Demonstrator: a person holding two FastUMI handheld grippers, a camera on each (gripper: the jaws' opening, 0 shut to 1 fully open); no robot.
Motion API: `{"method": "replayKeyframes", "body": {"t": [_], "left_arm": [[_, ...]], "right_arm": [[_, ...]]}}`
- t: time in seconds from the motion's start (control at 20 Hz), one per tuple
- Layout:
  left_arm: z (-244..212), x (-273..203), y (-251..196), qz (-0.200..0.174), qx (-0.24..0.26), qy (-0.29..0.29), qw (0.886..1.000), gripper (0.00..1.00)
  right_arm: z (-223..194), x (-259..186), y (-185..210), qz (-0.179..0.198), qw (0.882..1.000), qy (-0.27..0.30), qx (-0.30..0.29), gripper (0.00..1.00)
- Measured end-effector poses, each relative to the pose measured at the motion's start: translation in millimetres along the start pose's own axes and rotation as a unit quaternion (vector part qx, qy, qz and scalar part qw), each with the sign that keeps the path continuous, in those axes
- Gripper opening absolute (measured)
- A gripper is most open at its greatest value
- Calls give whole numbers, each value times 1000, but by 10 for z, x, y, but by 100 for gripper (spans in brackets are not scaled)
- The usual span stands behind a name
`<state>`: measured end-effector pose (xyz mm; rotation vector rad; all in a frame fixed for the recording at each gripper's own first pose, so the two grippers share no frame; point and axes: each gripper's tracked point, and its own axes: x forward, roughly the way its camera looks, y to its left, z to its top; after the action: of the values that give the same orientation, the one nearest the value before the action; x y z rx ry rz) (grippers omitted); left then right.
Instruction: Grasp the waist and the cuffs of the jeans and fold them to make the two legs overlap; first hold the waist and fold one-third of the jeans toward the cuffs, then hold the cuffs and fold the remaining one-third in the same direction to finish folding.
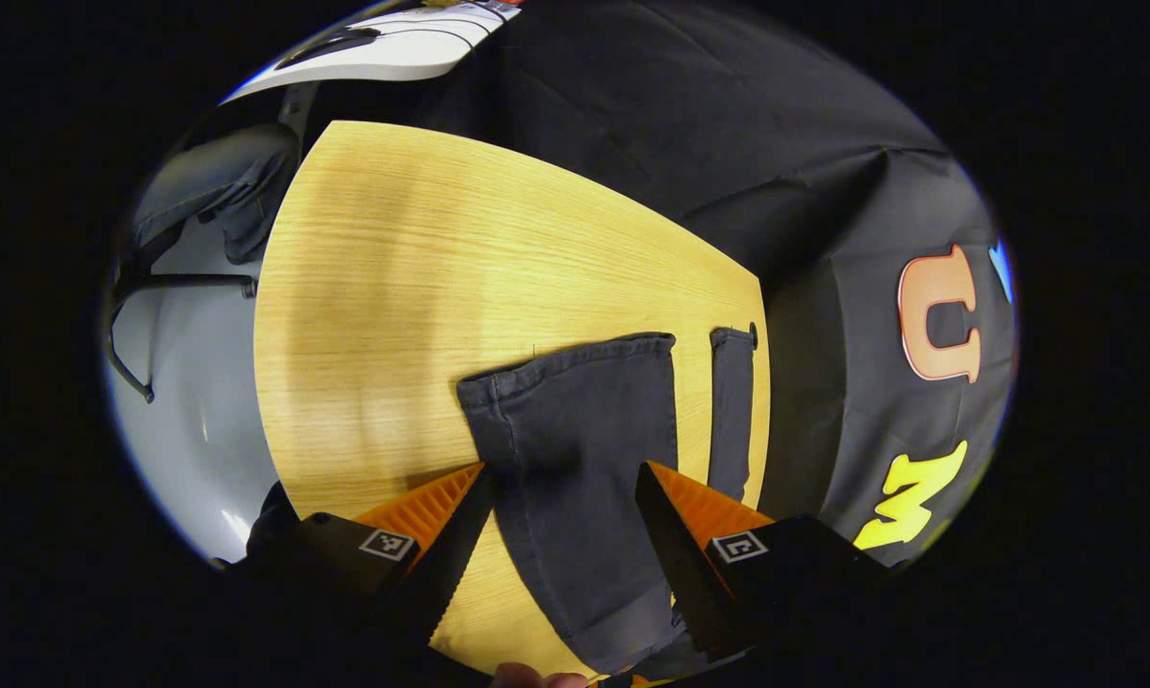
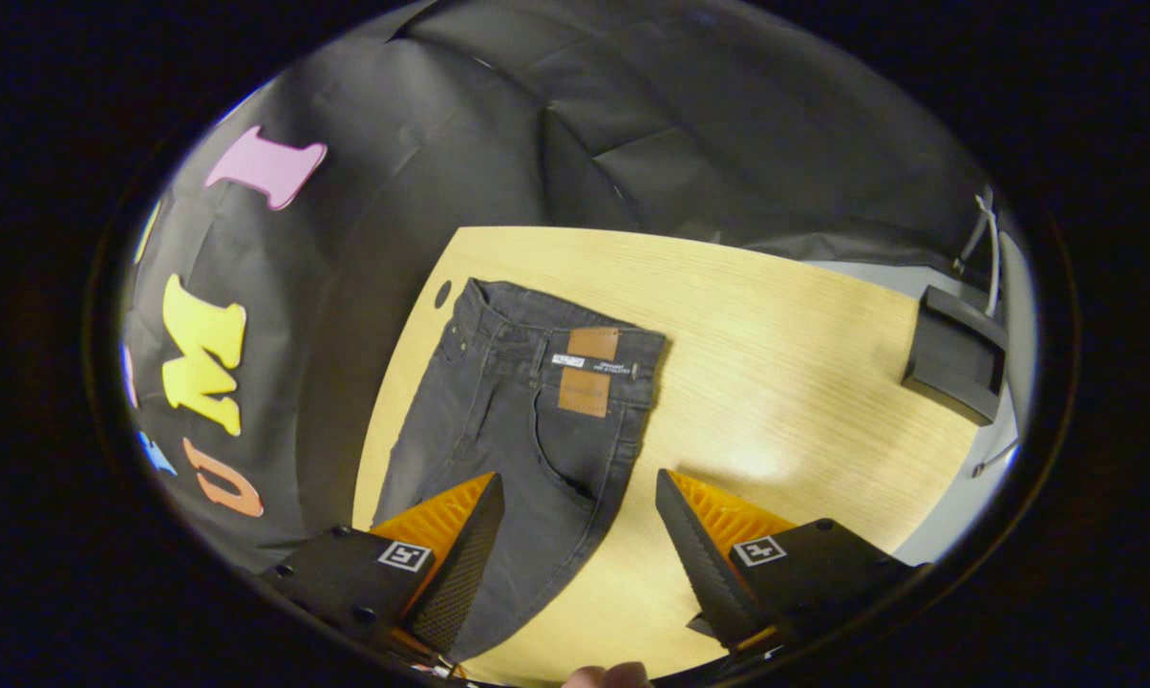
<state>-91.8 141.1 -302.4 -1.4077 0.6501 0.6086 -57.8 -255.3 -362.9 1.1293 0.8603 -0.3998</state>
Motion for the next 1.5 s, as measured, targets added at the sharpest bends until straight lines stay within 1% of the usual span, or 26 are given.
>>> {"method": "replayKeyframes", "body": {"t": [0.1, 0.15, 0.2, 0.25, 0.3, 0.35, 0.4, 0.45, 0.5, 0.55, 0.6, 0.65, 0.75, 0.8, 0.85, 0.9, 0.95, 1.0, 1.05, 1.1, 1.15, 1.2, 1.25, 1.3, 1.4, 1.5], "left_arm": [[25, 50, -57, -3, -17, -1, 1000, 97], [28, 71, -73, -4, -24, -1, 1000, 97], [37, 94, -85, -4, -28, 0, 1000, 100], [44, 108, -109, -4, -29, 1, 1000, 100], [26, 107, -135, -6, -27, 1, 1000, 97], [35, 119, -154, -7, -26, -1, 1000, 97], [28, 144, -175, -7, -24, -1, 1000, 96], [23, 161, -192, -8, -22, -2, 1000, 96], [27, 173, -200, -9, -25, -2, 1000, 96], [32, 184, -163, 2, -29, -2, 1000, 95], [34, 226, -125, 13, -38, 2, 999, 81], [40, 252, -112, 19, -46, 3, 999, 77], [48, 292, -137, 24, -61, 8, 998, 68], [34, 318, -155, 25, -62, 12, 998, 60], [25, 350, -166, 29, -64, 15, 997, 57], [20, 374, -177, 31, -67, 20, 997, 50], [14, 416, -169, 36, -69, 25, 997, 48], [15, 428, -143, 41, -72, 28, 996, 39], [8, 446, -179, 35, -70, 32, 996, 28], [4, 446, -188, 33, -61, 39, 997, 15], [2, 450, -185, 31, -54, 46, 997, 14], [-2, 439, -194, 27, -49, 53, 997, 9], [0, 422, -217, 20, -46, 60, 997, 0], [6, 395, -251, 13, -41, 64, 997, 6], [2, 324, -339, 1, -29, 72, 997, 4], [-11, 246, -435, -5, 2, 78, 997, 4]], "right_arm": [[63, 101, -56, -11, 1000, -2, 2, 98], [110, 146, -18, -7, 1000, -6, 4, 98], [151, 186, 18, -6, 1000, -8, 5, 92], [198, 220, 46, -2, 1000, -7, 5, 92], [215, 259, 99, 4, 1000, -1, 8, 96], [223, 283, 139, 8, 1000, 4, 9, 92], [243, 303, 140, 9, 1000, 6, 10, 92], [254, 305, 132, 10, 1000, 6, 12, 96], [249, 283, 126, 9, 1000, 7, 16, 96], [265, 284, 125, 2, 1000, 5, 24, 96], [254, 303, 93, -16, 1000, 6, 25, 99], [245, 344, 39, -38, 999, 8, 24, 80], [249, 423, 22, -66, 997, 9, 34, 58], [257, 437, 36, -70, 997, 10, 43, 48], [258, 440, 49, -75, 996, 14, 46, 37], [240, 429, 35, -78, 996, 20, 44, 37], [279, 408, -24, -95, 995, 22, 36, 37], [216, 418, -29, -93, 994, 32, 44, 27], [250, 459, -29, -96, 993, 36, 53, 12], [246, 442, -7, -92, 993, 37, 60, 11], [269, 430, -9, -89, 993, 37, 68, 11], [255, 473, 10, -83, 993, 38, 79, 6], [255, 453, 30, -79, 992, 41, 85, 0], [257, 431, 47, -72, 993, 40, 90, 0], [285, 382, 63, -58, 994, 37, 85, 1], [341, 303, 104, -40, 996, 32, 79, 0]]}}
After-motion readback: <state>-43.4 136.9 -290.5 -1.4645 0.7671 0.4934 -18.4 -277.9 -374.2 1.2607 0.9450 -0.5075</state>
